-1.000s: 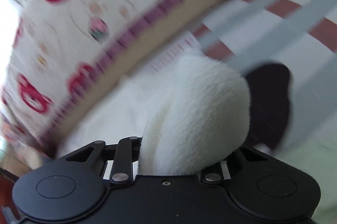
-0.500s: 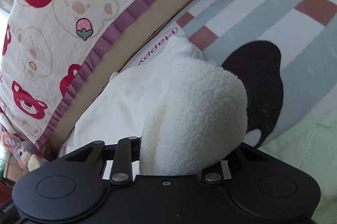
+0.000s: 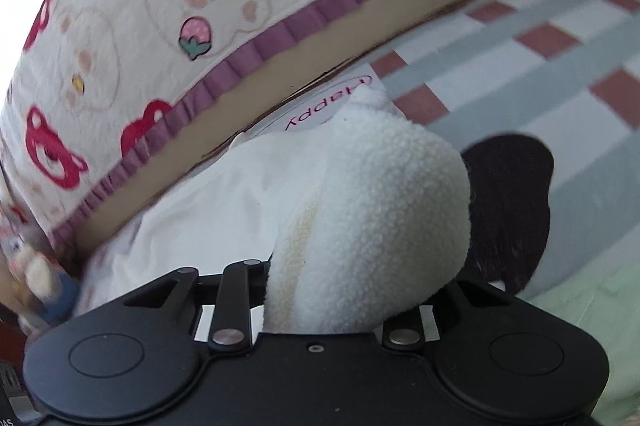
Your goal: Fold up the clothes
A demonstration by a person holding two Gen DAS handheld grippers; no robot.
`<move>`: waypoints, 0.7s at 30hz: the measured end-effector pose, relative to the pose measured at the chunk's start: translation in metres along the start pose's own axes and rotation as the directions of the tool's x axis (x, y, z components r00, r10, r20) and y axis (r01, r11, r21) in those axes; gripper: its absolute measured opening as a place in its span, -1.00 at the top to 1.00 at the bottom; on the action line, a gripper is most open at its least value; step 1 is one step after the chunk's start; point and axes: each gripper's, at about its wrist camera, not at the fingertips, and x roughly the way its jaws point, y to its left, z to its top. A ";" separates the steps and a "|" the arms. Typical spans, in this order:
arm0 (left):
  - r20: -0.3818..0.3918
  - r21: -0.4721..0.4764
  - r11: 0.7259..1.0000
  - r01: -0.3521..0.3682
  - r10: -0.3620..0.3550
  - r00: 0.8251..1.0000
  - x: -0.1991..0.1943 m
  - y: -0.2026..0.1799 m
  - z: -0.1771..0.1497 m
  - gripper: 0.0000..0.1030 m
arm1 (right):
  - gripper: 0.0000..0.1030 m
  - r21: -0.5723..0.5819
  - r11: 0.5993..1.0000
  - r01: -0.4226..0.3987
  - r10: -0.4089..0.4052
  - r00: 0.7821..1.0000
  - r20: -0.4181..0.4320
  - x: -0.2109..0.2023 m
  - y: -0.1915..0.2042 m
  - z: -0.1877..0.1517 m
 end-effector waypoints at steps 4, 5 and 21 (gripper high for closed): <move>0.001 -0.025 1.000 0.002 -0.002 1.000 -0.002 0.003 0.000 0.07 | 0.34 -0.081 0.996 0.023 -0.022 1.000 0.013 -0.003 0.016 0.004; 0.001 -0.024 1.000 0.004 -0.004 1.000 -0.002 0.003 0.000 0.07 | 0.34 -0.102 0.995 0.018 -0.016 1.000 0.021 -0.005 0.020 0.005; 0.165 -0.089 0.994 0.064 -0.049 0.985 -0.071 0.103 -0.008 -0.03 | 0.36 -0.658 0.746 -0.103 0.182 0.982 0.053 0.006 0.166 -0.011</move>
